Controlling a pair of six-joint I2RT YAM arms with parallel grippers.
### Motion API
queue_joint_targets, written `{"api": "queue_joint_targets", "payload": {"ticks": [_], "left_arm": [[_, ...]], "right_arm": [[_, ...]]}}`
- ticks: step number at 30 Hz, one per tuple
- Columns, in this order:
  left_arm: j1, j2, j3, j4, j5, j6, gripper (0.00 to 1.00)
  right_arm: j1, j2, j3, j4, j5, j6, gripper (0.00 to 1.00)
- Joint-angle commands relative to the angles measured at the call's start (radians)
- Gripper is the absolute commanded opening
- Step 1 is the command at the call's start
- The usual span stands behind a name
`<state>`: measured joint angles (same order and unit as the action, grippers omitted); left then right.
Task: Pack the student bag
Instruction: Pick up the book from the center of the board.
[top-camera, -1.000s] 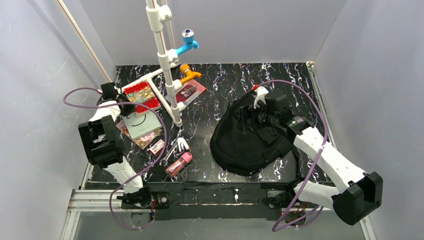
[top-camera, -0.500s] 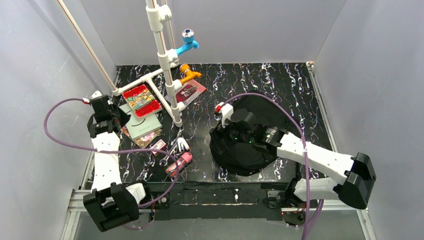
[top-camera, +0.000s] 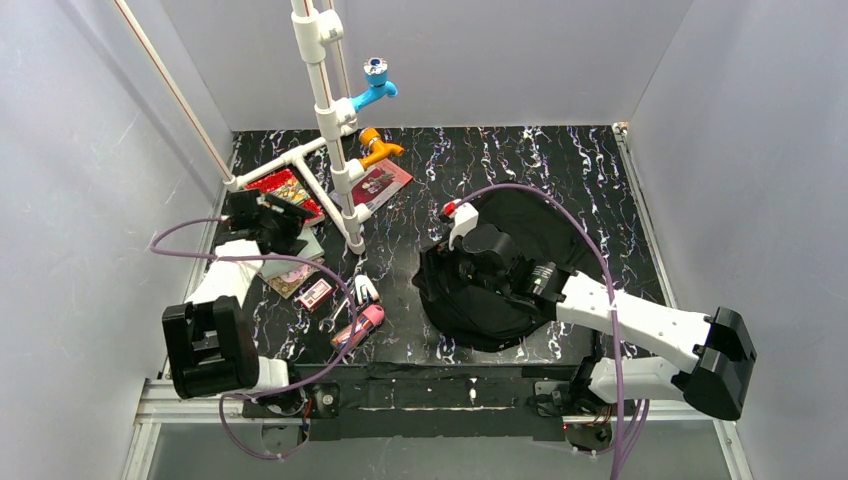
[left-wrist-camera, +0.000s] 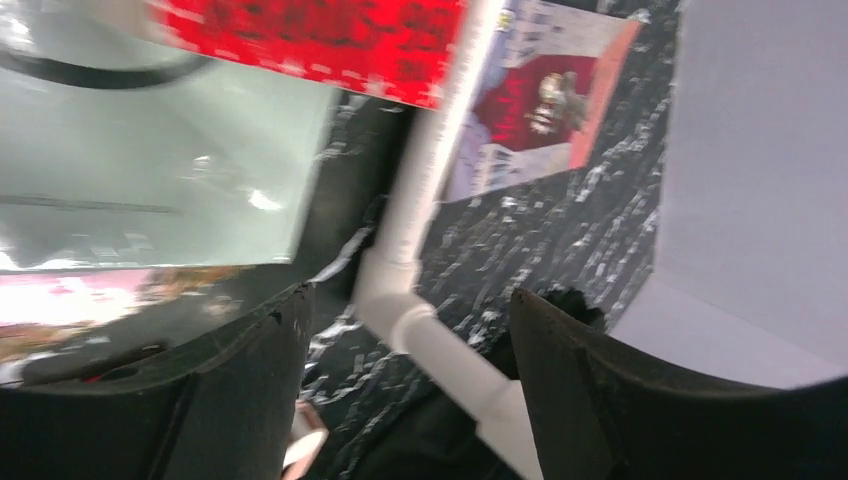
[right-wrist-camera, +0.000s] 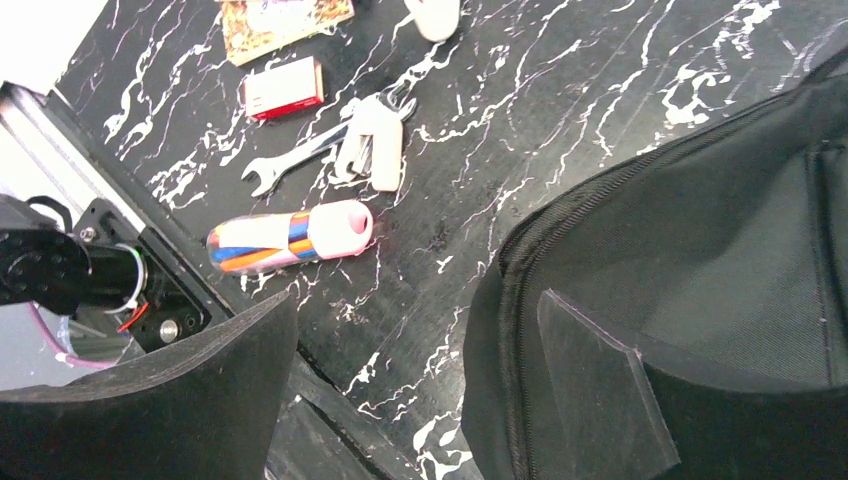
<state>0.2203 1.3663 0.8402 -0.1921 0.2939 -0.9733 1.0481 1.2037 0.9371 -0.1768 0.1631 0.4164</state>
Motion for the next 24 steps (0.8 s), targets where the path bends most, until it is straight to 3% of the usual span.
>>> {"api": "queue_joint_targets", "payload": {"ticks": [1,6,10,24], "left_arm": [[-0.144,0.0,0.008,0.172,-0.23,-0.277,0.71],[-0.287,0.073,-0.018,0.223,-0.527,-0.558,0.75],[-0.34,0.144,-0.051,0.244,-0.702,-0.719,0.77],[-0.388,0.385,-0.04,0.398,-0.95,-0.873,0.78]], "right_arm": [[0.0,-0.056,-0.007,0.013,0.089,0.012,0.97],[0.0,-0.083,-0.008,-0.021,0.123,-0.003,0.98],[0.0,-0.118,-0.014,-0.044,0.151,-0.007,0.98],[-0.003,-0.168,-0.048,-0.048,0.178,-0.039,0.98]]}}
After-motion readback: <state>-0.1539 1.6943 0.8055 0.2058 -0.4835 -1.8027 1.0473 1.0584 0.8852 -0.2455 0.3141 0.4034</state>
